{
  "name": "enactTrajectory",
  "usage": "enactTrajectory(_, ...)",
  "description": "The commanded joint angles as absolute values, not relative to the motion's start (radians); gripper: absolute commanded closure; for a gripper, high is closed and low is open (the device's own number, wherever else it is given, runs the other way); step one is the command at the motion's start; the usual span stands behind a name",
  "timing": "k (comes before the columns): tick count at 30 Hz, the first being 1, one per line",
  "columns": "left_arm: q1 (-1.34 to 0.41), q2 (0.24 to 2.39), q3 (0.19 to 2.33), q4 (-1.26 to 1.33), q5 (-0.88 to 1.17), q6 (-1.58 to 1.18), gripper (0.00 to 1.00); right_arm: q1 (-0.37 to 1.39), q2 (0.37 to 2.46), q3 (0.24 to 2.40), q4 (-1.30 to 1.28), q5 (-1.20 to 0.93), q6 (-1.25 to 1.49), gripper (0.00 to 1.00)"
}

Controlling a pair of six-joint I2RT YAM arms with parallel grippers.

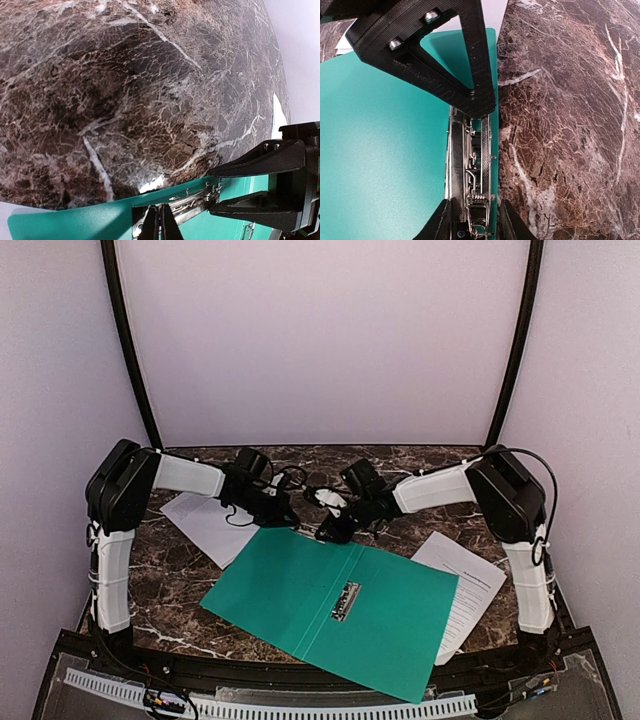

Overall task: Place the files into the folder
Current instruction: Open the spring clip on the folder.

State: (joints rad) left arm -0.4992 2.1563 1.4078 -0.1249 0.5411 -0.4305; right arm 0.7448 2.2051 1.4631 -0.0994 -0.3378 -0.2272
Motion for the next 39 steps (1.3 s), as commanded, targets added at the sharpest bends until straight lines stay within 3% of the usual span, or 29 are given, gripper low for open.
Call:
enactTrajectory(1,-0.509,2.151,1.356,-0.258,0.448,-0.492,0.99,0.775,2.222,1.407,-0.159,-0.231,-0.243,0.69)
enactTrajectory(24,-0.509,2.262,1.281,-0.391,0.409,-0.606,0.99,0.805,2.222,1.34,-0.099,-0.188,-0.193,0.75)
enactTrajectory(39,-0.546,2.215,1.251,-0.403,0.483,-0.563,0.99,0.805,2.258,1.413,-0.197,-0.126,-0.107,0.79)
